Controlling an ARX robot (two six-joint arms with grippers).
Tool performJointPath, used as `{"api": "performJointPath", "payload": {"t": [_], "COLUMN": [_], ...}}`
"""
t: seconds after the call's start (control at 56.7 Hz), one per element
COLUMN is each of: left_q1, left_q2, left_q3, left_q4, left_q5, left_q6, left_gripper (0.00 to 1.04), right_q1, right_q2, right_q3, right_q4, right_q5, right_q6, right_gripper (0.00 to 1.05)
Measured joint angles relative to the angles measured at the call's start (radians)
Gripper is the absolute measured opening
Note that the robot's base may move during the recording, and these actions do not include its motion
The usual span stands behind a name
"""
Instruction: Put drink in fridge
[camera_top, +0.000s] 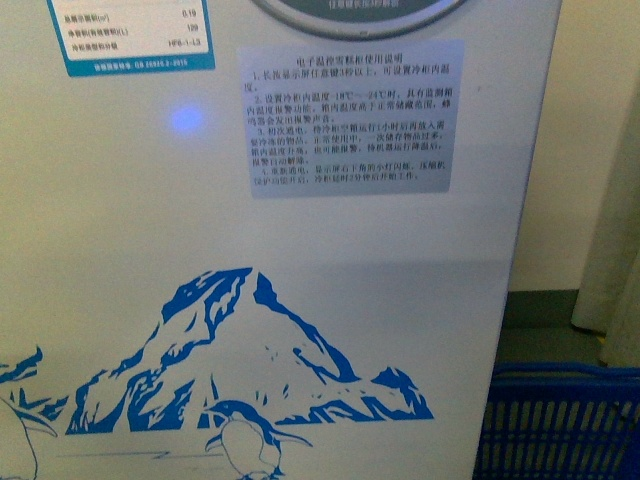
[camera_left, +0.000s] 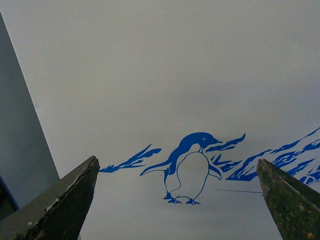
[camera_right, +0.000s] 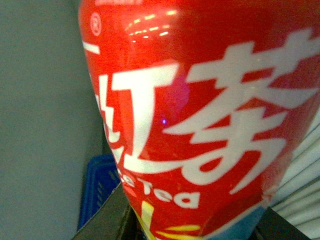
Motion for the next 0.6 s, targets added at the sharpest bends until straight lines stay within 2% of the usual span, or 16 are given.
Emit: {"api": "performJointPath", "payload": {"t": [0.071, 0.212, 0.423, 0.6], "left_q1": [0.000, 0.000, 0.000, 0.000], "left_q2": [0.000, 0.000, 0.000, 0.000], "left_q3": [0.000, 0.000, 0.000, 0.000], "left_q4": [0.000, 0.000, 0.000, 0.000], "left_q5": [0.000, 0.000, 0.000, 0.000], "left_q6": [0.000, 0.000, 0.000, 0.000], "left_gripper": [0.97, 0.97, 0.97, 0.97], "right_q1": [0.007, 0.042, 0.079, 0.159], "right_q2": [-0.079, -0.287, -0.423, -0.539], "right_q3": [0.000, -0.013, -0.031, -0.054], "right_q4": [-0.032, -0.099, -0.184, -0.259], "right_q5": [0.019, 0.120, 0.198, 0.304], "right_q6": [0.012, 0.032, 0.088, 0.116], "right_gripper": [0.35, 0.35, 0.35, 0.35]}}
